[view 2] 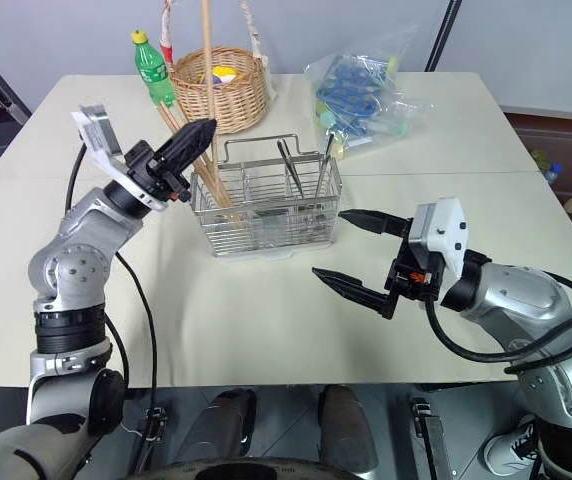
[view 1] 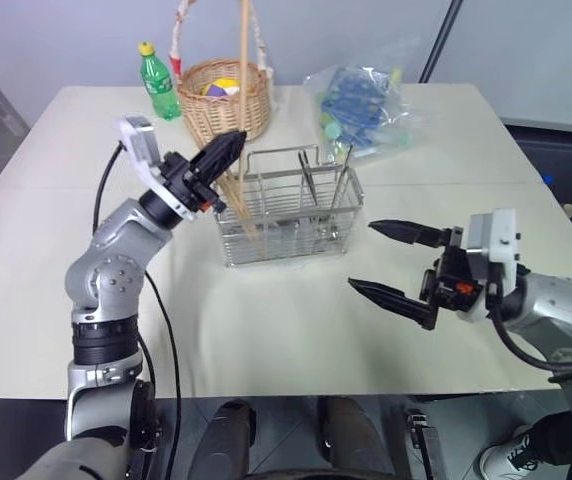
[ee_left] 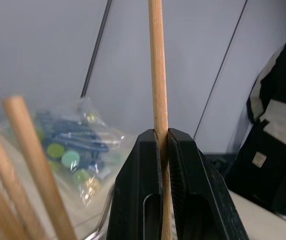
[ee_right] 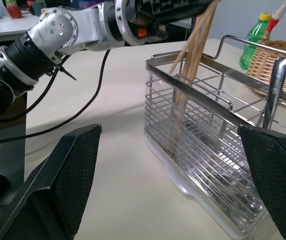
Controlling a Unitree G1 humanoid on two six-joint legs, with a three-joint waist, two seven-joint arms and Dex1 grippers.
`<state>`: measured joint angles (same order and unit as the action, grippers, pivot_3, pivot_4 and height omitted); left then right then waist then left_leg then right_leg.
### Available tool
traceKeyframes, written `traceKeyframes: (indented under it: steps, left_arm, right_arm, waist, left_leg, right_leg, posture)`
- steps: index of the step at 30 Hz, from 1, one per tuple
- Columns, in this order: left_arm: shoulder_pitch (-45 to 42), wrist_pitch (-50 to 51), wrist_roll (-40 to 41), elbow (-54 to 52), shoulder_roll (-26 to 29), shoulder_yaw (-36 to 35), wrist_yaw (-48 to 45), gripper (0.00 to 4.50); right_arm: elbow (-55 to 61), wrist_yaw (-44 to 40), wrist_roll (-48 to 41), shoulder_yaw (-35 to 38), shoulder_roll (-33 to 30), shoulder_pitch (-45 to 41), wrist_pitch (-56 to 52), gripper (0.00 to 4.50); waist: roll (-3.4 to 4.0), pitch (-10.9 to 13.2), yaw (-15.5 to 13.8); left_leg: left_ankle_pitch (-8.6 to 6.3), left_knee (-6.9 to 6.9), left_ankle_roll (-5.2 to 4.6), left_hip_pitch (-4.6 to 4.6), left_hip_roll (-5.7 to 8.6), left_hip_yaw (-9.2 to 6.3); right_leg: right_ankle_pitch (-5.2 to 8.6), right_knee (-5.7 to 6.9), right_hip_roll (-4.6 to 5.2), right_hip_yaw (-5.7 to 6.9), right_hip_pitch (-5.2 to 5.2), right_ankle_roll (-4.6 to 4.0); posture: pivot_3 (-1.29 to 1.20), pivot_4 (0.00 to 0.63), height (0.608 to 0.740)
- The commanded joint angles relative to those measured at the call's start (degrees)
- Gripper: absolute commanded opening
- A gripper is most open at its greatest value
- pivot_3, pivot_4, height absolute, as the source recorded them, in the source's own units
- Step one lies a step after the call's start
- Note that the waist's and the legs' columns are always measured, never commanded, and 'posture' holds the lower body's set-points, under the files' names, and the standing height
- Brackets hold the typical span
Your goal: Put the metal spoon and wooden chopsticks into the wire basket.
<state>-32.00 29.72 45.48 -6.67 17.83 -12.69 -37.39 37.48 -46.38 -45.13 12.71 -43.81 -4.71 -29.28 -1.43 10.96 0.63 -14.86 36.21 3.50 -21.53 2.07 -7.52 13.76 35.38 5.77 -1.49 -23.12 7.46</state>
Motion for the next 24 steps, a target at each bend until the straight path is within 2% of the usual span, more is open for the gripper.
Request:
traceKeyframes:
  steps: [1, 5, 6, 7, 13, 14, 24]
  left_arm:
    - [0.15, -1.55, -0.42, -2.58, 0.2, 0.23, -0.29, 0.06]
    - [1.73, -1.75, -0.97, -3.31, 0.6, 0.78, -0.21, 0.06]
    - [2.17, -1.65, -0.97, -3.53, 0.62, 0.79, -0.11, 0.82]
    - [2.53, -1.62, -0.94, -3.75, 0.65, 0.77, -0.09, 1.15]
    - [5.29, -1.13, -0.98, -5.45, 1.47, 0.34, 0.21, 4.24]
    - [5.66, -1.09, -0.95, -5.83, 1.54, 0.23, 0.52, 4.48]
    - [0.14, 1.92, 5.08, -8.72, 1.42, -3.65, 9.01, 4.48]
  right_arm:
    - [1.85, 0.26, -0.05, 0.54, 0.35, -0.59, 1.4, 4.5]
    - [1.63, 0.27, 0.06, 0.53, 0.4, -0.6, 1.5, 4.5]
    - [1.52, 0.24, 0.12, 0.51, 0.4, -0.65, 1.55, 4.5]
    - [1.42, 0.23, 0.16, 0.49, 0.41, -0.69, 1.59, 4.5]
    - [1.11, 0.14, 0.32, 0.41, 0.46, -0.81, 1.74, 4.5]
    - [1.01, 0.09, 0.33, 0.42, 0.44, -0.84, 1.77, 4.5]
    - [-1.74, 0.41, 2.03, -0.32, 1.02, -2.33, 2.78, 4.5]
  waist:
    - [0.0, 0.0, -0.01]
    - [0.0, 0.0, 0.05]
    - [0.0, 0.0, 0.08]
    - [0.0, 0.0, 0.08]
    - [0.0, 0.0, 0.0]
    - [0.0, 0.0, 0.0]
    - [0.0, 0.0, -0.03]
  left_leg:
    - [0.0, 0.0, 0.0, 0.0, 0.0, 0.0]
    - [0.0, -0.01, 0.0, 0.01, 0.0, 0.0]
    - [0.0, -0.01, 0.0, 0.01, 0.0, 0.0]
    - [0.0, -0.01, 0.0, 0.01, 0.0, 0.0]
    - [0.0, -0.02, 0.0, 0.0, 0.0, 0.0]
    - [0.0, -0.03, 0.0, 0.0, 0.0, 0.0]
    - [0.0, -0.02, -0.01, -0.01, 0.0, -0.01]
  right_leg:
    - [0.0, 0.0, 0.0, 0.0, 0.0, 0.0]
    - [0.0, 0.0, 0.0, 0.0, 0.0, 0.0]
    - [0.0, -0.01, 0.0, 0.0, 0.0, 0.0]
    - [0.0, -0.01, 0.0, 0.0, 0.0, 0.0]
    - [0.0, -0.03, 0.0, 0.0, 0.0, 0.0]
    - [0.0, -0.03, 0.0, 0.0, 0.0, 0.0]
    - [0.0, -0.04, 0.0, 0.0, 0.0, 0.0]
  posture:
    - [0.0, 0.15, 0.74]
    - [0.0, 0.15, 0.74]
    - [0.0, 0.15, 0.74]
    - [0.0, 0.15, 0.74]
    - [0.0, 0.15, 0.74]
    - [0.0, 0.15, 0.74]
    - [0.0, 0.15, 0.74]
